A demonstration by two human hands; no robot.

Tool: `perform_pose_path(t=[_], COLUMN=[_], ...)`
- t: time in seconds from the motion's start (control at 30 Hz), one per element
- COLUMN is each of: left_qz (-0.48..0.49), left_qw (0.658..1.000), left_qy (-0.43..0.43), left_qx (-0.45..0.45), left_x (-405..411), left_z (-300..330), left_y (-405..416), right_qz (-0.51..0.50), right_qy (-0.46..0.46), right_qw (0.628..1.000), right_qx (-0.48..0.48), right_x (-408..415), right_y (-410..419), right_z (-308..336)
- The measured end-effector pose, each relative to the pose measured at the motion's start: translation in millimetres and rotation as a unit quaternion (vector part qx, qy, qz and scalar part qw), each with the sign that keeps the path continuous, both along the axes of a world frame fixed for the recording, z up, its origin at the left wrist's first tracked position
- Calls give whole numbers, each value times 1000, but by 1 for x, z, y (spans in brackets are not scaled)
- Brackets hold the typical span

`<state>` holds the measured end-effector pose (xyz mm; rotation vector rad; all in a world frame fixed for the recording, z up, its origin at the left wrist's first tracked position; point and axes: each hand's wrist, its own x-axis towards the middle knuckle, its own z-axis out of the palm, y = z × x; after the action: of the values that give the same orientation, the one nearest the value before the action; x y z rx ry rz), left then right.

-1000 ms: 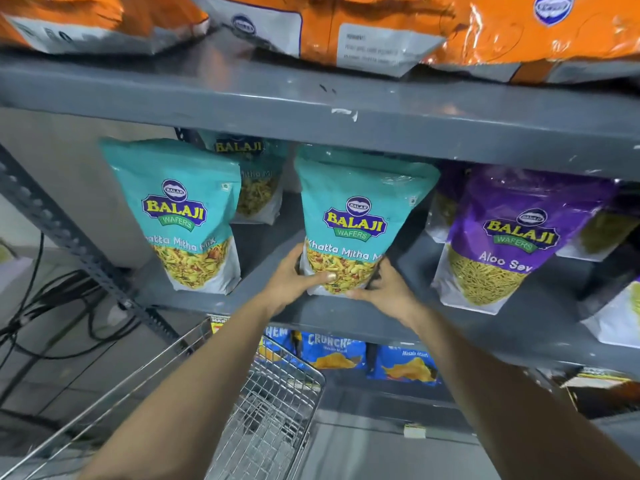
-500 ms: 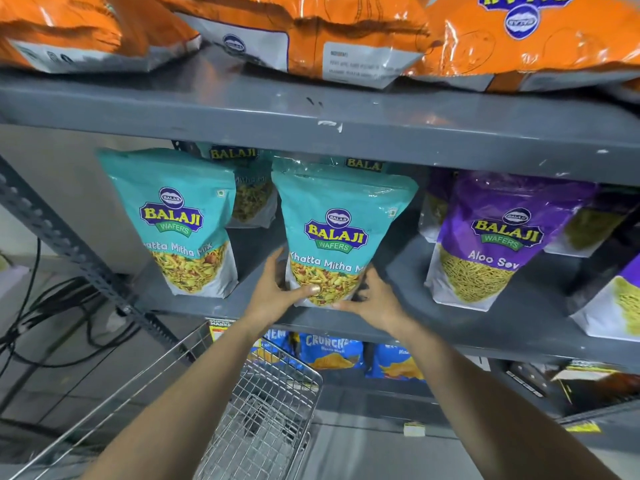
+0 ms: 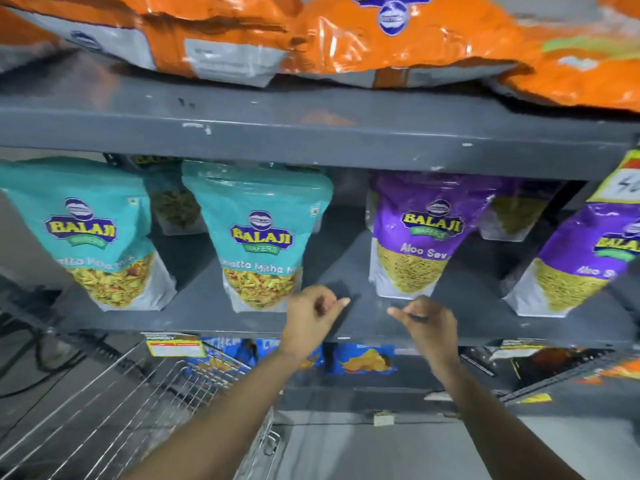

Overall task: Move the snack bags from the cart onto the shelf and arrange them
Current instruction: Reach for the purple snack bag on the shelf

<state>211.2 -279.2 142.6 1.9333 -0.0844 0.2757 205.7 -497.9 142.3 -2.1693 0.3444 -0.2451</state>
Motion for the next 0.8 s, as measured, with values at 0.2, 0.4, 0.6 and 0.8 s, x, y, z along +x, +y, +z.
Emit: perform_pose_path(t=[0.2, 0.4, 0.6, 0.8], left_qz=[-83, -116, -69, -79], left_qw=[983, 978, 986, 980], left_qy=[155, 157, 132, 152], left_qx=[-56, -75, -75, -97], left_x=[57, 76, 45, 34], left_z=[5, 0, -4, 0], left_y=[-70, -83, -87, -87], right_qz=[17, 150, 199, 195], right_qy=[9, 20, 36, 51], right_qw=[999, 985, 975, 972], right_qx=[45, 85, 91, 122], right_x=[44, 70, 50, 37], right_y=[-68, -86, -95, -94], right_z=[2, 7, 8, 11])
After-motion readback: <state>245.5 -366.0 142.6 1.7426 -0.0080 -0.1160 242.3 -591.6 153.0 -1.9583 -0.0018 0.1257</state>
